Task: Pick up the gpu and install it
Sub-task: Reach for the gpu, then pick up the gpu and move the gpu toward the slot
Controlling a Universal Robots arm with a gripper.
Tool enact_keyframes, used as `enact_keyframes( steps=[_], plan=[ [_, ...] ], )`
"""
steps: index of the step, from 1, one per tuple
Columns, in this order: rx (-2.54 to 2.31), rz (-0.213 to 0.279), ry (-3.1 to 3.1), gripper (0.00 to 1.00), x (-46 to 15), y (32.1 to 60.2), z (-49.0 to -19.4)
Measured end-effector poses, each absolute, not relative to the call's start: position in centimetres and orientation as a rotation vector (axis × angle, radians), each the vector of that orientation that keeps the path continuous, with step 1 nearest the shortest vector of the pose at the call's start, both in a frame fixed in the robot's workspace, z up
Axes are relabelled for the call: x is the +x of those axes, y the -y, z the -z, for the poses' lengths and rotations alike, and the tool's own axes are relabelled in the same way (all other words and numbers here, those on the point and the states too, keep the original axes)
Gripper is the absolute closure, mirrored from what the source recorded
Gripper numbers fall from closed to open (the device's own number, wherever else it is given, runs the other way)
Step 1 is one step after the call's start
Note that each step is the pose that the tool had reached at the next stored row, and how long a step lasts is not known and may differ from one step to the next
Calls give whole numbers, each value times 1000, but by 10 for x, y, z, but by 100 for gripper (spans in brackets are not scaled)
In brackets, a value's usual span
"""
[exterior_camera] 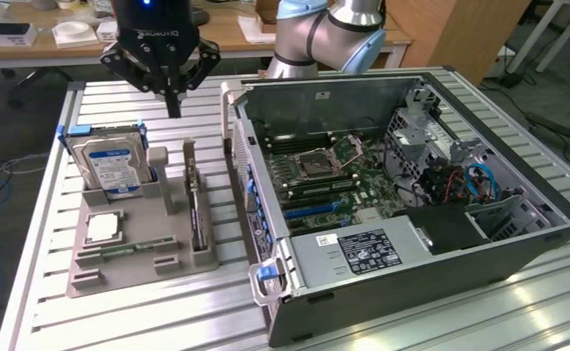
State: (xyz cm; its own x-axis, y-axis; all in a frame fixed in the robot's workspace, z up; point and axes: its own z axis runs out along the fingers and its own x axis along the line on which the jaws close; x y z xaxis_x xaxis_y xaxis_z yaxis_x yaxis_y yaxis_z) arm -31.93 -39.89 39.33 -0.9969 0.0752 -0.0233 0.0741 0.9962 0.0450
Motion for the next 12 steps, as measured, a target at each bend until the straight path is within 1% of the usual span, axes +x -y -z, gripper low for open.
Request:
enact_keyframes(
  steps=[12],
  plan=[
    [116,-69,-3114,90,-321,399,-393]
  ],
)
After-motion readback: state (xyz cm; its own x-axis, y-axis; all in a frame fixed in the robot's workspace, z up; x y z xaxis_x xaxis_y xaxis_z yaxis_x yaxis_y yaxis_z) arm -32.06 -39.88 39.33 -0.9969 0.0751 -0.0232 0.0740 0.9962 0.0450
